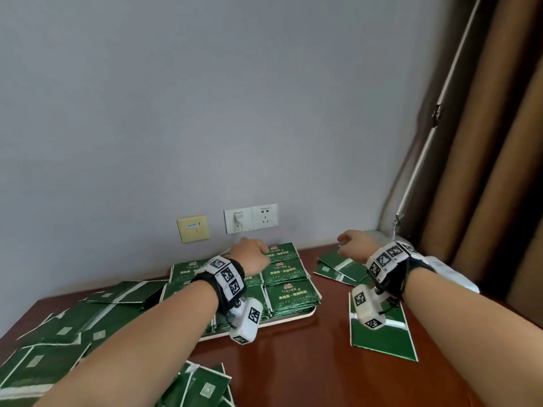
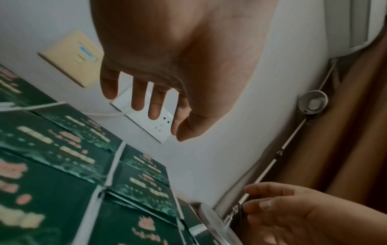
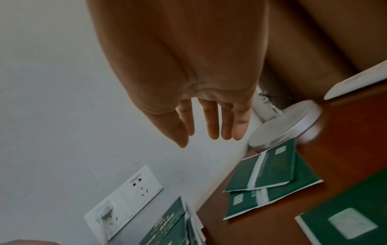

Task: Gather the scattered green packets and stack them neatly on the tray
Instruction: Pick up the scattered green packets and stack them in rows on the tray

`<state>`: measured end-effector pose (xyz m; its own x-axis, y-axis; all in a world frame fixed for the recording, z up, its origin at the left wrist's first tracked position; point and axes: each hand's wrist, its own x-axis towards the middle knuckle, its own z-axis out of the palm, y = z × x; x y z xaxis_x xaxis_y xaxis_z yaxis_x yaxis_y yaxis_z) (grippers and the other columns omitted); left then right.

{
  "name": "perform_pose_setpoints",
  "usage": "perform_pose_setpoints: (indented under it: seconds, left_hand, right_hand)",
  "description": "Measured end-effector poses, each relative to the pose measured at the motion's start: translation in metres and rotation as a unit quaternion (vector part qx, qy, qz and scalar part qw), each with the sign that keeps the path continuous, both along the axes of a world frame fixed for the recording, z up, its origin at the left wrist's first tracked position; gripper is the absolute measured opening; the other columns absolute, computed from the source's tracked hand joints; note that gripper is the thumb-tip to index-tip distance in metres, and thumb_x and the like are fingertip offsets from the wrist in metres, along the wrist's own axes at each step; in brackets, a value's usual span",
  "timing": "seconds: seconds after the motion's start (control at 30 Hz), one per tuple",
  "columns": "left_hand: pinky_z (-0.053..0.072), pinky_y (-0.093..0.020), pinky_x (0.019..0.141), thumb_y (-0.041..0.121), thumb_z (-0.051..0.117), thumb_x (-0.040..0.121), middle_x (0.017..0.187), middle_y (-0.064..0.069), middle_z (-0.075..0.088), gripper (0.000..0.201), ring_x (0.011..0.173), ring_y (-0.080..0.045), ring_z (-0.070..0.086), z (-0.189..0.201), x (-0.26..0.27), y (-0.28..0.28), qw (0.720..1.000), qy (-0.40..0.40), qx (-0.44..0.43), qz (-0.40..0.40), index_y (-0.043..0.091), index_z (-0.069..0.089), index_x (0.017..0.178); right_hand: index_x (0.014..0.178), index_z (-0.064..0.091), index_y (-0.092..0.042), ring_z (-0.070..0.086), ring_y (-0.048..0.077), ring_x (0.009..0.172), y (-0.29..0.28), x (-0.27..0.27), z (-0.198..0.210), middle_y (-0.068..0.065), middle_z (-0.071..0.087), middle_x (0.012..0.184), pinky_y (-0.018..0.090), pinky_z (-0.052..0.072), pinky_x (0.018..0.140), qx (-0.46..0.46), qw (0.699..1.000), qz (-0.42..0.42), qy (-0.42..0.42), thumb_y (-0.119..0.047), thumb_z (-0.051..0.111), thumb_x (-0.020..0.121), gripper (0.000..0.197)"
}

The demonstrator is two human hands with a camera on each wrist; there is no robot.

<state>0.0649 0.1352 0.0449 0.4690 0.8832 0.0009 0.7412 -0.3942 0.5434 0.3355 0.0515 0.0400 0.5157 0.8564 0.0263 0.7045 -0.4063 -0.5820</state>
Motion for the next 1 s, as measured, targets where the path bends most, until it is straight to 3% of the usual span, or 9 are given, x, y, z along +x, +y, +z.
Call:
perform_pose_setpoints:
  seconds: [0.07, 0.17, 0.23, 0.37, 0.47, 0.6, 0.73, 0.9, 1.0]
  left_hand:
    - [0.054, -0.04, 0.091, 0.027, 0.057, 0.068, 0.122, 0.0, 0.06, 0.033, 0.099, -0.025, 0.064, 0.0, 0.02, -0.012, 1.0, 0.007, 0.005, -0.021, 0.041, 0.062, 0.097]
    - [0.054, -0.036, 0.091, 0.024, 0.062, 0.072, 0.114, 0.0, 0.065, 0.029, 0.1, -0.023, 0.064, 0.001, 0.05, -0.033, 0.999, -0.002, 0.01, -0.044, 0.038, 0.064, 0.096]
    - [0.049, -0.031, 0.098, 0.019, 0.064, 0.076, 0.117, 0.002, 0.064, 0.03, 0.107, -0.021, 0.061, -0.002, 0.07, -0.042, 0.998, -0.013, 0.014, -0.057, 0.033, 0.067, 0.102]
    - [0.049, -0.026, 0.093, 0.018, 0.063, 0.08, 0.118, 0.003, 0.065, 0.034, 0.104, -0.017, 0.062, -0.011, 0.109, -0.056, 0.996, 0.0, 0.017, -0.093, 0.026, 0.069, 0.111]
    - [0.053, -0.028, 0.09, 0.019, 0.062, 0.077, 0.116, 0.003, 0.066, 0.036, 0.101, -0.018, 0.064, -0.02, 0.133, -0.063, 0.994, 0.022, 0.01, -0.111, 0.029, 0.068, 0.111]
    - [0.052, -0.04, 0.094, 0.025, 0.059, 0.071, 0.123, -0.001, 0.063, 0.034, 0.11, -0.028, 0.06, -0.035, 0.157, -0.064, 0.99, 0.059, 0.005, -0.129, 0.039, 0.065, 0.102]
    - [0.043, -0.044, 0.103, 0.021, 0.058, 0.08, 0.134, -0.002, 0.051, 0.036, 0.126, -0.029, 0.047, -0.052, 0.177, -0.053, 0.986, 0.096, 0.02, -0.133, 0.036, 0.066, 0.112]
    - [0.045, -0.04, 0.104, 0.018, 0.059, 0.083, 0.138, -0.003, 0.053, 0.037, 0.124, -0.025, 0.052, -0.074, 0.199, -0.037, 0.983, 0.106, 0.002, -0.149, 0.032, 0.065, 0.116]
    - [0.047, -0.038, 0.103, 0.016, 0.06, 0.083, 0.143, -0.002, 0.051, 0.038, 0.121, -0.024, 0.055, -0.084, 0.212, -0.031, 0.98, 0.108, -0.004, -0.165, 0.032, 0.065, 0.118]
  right_hand:
    - [0.103, 0.065, -0.039, 0.065, 0.007, 0.083, -0.025, 0.017, 0.002, -0.011, 0.07, 0.103, 0.023, 0.057, 0.074, -0.027, 0.999, -0.013, -0.035, -0.048, 0.062, 0.058, 0.046]
    - [0.108, 0.07, -0.014, 0.066, 0.025, 0.102, -0.054, 0.035, 0.0, 0.011, 0.069, 0.112, 0.039, 0.055, 0.089, -0.017, 0.998, -0.038, -0.052, -0.019, 0.068, 0.072, 0.036]
    - [0.12, 0.065, -0.007, 0.064, 0.028, 0.104, -0.074, 0.046, -0.006, 0.014, 0.066, 0.115, 0.034, 0.053, 0.086, -0.007, 0.998, -0.059, -0.016, -0.008, 0.069, 0.077, 0.042]
    - [0.121, 0.063, -0.014, 0.057, 0.017, 0.082, -0.103, 0.078, -0.019, 0.007, 0.066, 0.108, 0.019, 0.042, 0.06, -0.003, 0.997, -0.08, 0.01, -0.016, 0.072, 0.081, 0.041]
    - [0.113, 0.067, -0.01, 0.063, 0.018, 0.085, -0.119, 0.094, -0.028, 0.007, 0.069, 0.102, 0.023, 0.051, 0.068, -0.02, 0.997, -0.078, 0.01, -0.018, 0.076, 0.075, 0.04]
    - [0.109, 0.068, -0.03, 0.065, 0.013, 0.085, -0.124, 0.119, -0.047, -0.002, 0.065, 0.104, 0.031, 0.059, 0.072, -0.057, 0.995, -0.077, -0.012, -0.042, 0.076, 0.057, 0.054]
    - [0.128, 0.056, -0.016, 0.061, 0.017, 0.098, -0.122, 0.115, -0.059, 0.001, 0.062, 0.114, 0.022, 0.049, 0.07, -0.083, 0.994, -0.047, 0.046, -0.018, 0.076, 0.078, 0.054]
    - [0.128, 0.057, -0.02, 0.059, 0.016, 0.106, -0.108, 0.118, -0.076, -0.003, 0.061, 0.118, 0.031, 0.05, 0.093, -0.109, 0.992, -0.004, 0.058, -0.022, 0.078, 0.077, 0.055]
    - [0.128, 0.058, -0.021, 0.059, 0.014, 0.105, -0.097, 0.118, -0.084, -0.003, 0.061, 0.12, 0.031, 0.049, 0.096, -0.131, 0.99, 0.031, 0.037, -0.027, 0.079, 0.077, 0.056]
